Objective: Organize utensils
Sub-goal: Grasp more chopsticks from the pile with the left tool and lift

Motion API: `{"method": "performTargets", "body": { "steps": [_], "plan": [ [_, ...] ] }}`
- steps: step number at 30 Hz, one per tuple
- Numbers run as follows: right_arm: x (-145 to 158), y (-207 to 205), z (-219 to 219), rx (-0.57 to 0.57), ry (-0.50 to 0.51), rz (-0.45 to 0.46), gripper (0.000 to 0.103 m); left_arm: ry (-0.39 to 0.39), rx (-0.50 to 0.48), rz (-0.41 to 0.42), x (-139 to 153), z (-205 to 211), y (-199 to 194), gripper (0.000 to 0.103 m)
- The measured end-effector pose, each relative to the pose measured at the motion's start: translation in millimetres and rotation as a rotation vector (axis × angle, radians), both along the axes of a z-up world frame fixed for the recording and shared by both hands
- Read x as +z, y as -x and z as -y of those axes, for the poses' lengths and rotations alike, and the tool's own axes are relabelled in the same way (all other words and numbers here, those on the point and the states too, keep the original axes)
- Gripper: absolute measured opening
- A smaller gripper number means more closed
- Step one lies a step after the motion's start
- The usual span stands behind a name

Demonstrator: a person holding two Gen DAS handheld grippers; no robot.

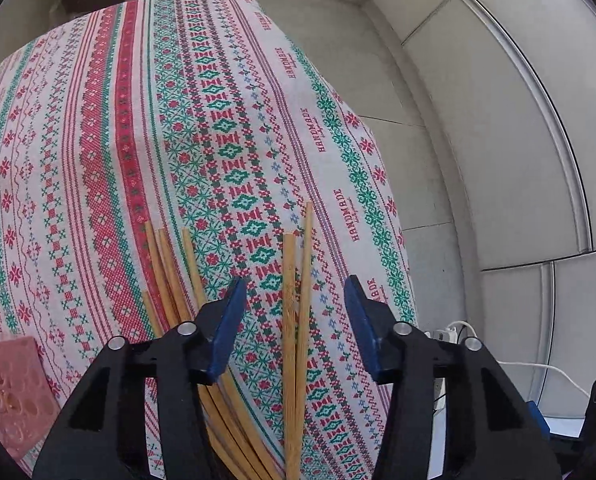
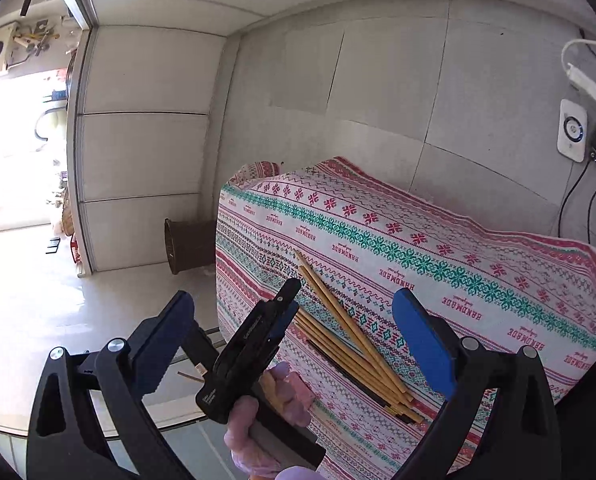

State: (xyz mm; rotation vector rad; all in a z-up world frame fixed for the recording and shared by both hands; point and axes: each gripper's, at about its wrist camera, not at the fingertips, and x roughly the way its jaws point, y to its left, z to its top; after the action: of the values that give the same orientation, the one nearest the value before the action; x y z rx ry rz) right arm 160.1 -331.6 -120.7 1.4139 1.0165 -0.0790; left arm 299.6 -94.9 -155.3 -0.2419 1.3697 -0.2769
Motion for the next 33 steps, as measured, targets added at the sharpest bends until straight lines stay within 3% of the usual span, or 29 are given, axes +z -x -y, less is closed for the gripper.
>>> {"method": "performTargets", "body": {
  "steps": [3, 6, 10, 14, 16, 21, 26, 30, 33],
  "plan": [
    [-3, -4, -3, 0.011, -0.010, -0.002, 0.096, -0.070, -0.022, 0.025, -5, 11, -5, 0.031],
    [-6, -6, -5, 0.007, -0.010, -0.014, 0.096, -0.141, -0.026, 0.047, -10, 19, -6, 0.026],
    [-9, -8, -6, 0.007, -0.014, -0.028, 0.096, -0.165, -0.038, 0.040, -20, 26, -9, 0.023],
    [-8, -13, -7, 0.005, 0.038, -0.040, 0.096, -0.230, -0.070, 0.052, -23, 39, -7, 0.008],
    [-7, -15, -7, 0.001, 0.066, -0.049, 0.096, -0.222, -0.094, 0.070, -23, 45, -6, 0.007],
    [-11, -23, -6, 0.011, 0.100, -0.070, 0.096, -0.110, -0.068, 0.120, -22, 26, 8, 0.007],
    [-13, -33, -11, 0.042, 0.141, -0.074, 0.096, -0.003, -0.089, 0.171, 1, 13, 25, 0.007],
    [-16, -50, -23, 0.092, 0.218, -0.093, 0.096, 0.099, -0.102, 0.263, 40, -6, 62, 0.007],
    [-24, -70, -40, 0.176, 0.364, -0.132, 0.096, 0.142, -0.106, 0.353, 75, -29, 93, 0.007]
  ]
}}
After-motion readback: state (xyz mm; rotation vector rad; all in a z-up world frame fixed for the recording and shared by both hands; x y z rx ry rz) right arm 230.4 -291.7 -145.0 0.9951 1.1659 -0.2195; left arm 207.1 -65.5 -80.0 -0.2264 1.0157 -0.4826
